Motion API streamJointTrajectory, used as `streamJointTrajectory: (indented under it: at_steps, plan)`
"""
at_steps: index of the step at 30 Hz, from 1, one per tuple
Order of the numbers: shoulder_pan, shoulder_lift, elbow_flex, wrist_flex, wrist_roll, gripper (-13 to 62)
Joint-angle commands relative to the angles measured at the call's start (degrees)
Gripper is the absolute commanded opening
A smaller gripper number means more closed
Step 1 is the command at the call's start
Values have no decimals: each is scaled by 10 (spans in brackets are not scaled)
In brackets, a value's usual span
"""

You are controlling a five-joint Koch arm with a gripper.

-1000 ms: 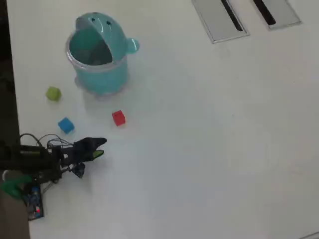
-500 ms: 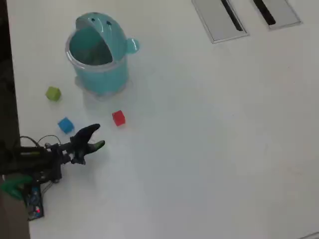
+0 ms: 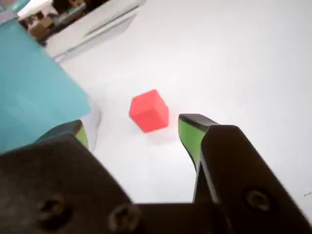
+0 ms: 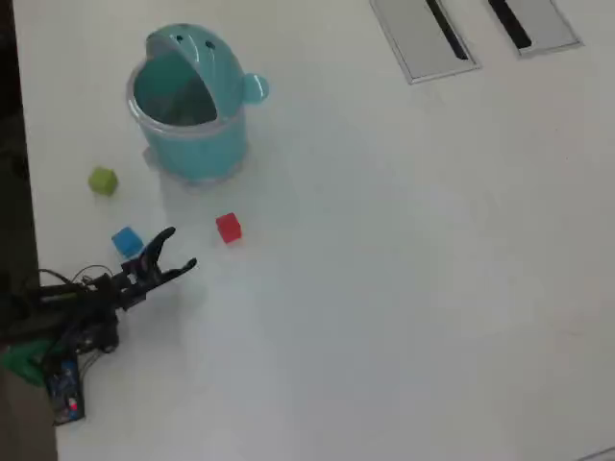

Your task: Grasp RGB lego blocks and put them in the bin one by one.

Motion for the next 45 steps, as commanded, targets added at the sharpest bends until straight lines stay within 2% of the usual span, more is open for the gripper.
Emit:
streamJointTrajectory:
  at_steps: [1, 6, 26, 33, 45]
  plan:
    - [-25, 29, -40, 28, -62, 338]
    - [-42, -35, -91, 50, -156, 339]
    - [-78, -393, -294, -58, -163, 338]
    - [-83, -451, -337, -60, -174, 338]
    - [-12, -465, -349, -58, -219, 338]
